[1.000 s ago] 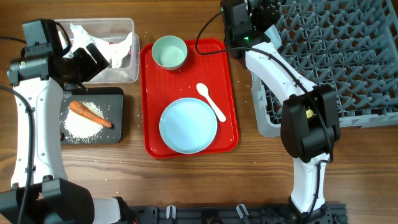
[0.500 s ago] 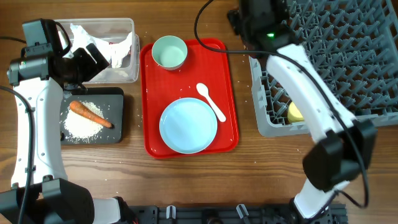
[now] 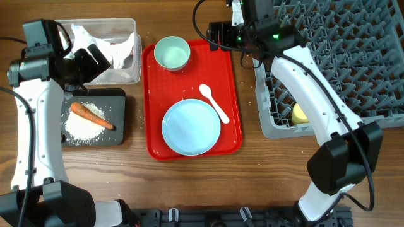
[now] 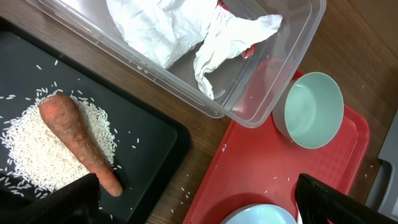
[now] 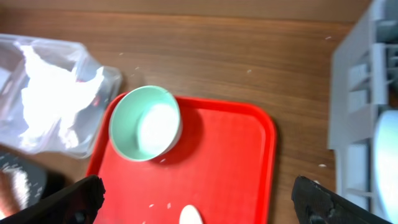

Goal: Sort waste into correct bins and load items into the dishwasher rack
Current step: 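Move the right gripper to the green bowl and grasp its rim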

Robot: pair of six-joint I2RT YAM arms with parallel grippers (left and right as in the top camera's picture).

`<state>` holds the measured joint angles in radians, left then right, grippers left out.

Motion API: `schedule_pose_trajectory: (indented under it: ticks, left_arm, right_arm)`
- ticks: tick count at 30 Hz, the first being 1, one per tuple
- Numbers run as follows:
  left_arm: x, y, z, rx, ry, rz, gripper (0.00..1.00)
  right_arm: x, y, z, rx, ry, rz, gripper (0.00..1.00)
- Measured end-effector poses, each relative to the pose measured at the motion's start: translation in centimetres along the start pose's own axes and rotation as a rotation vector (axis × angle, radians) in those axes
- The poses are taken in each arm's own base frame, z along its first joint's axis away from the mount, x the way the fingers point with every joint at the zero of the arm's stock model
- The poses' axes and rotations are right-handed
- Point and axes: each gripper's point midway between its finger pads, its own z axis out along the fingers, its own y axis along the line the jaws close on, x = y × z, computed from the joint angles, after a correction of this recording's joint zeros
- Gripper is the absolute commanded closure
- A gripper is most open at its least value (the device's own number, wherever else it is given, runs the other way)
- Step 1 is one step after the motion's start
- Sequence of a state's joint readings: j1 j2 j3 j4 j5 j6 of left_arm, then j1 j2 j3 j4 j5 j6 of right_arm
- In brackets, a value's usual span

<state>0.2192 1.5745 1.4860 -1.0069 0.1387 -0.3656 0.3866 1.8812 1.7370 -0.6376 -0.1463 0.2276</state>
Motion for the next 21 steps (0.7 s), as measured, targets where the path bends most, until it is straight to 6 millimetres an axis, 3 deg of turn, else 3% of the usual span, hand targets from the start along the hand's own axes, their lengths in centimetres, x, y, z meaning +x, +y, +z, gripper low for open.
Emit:
schedule_pose_trajectory:
  ticks: [8,11,17,21]
  left_arm:
    - [0.0,0.0,0.0,0.0,0.0,0.0,0.0]
    - [0.0,0.0,0.0,0.0,0.0,0.0,0.0]
    - [0.0,0.0,0.0,0.0,0.0,0.0,0.0]
    - [0.0,0.0,0.0,0.0,0.0,0.0,0.0]
  right_arm:
    - [-0.6,0.8,0.6,-0.041,-0.023,-0.001,0.05]
    - [-0.1,1.3,3.0,-0.052,-0.016,-0.01,0.07]
    - [5.0,3.7,10.4,-0.076,0.094,-0.028,0.2]
    - [7.8,4.2,13.4,-0.064,0.149,0.006,0.28]
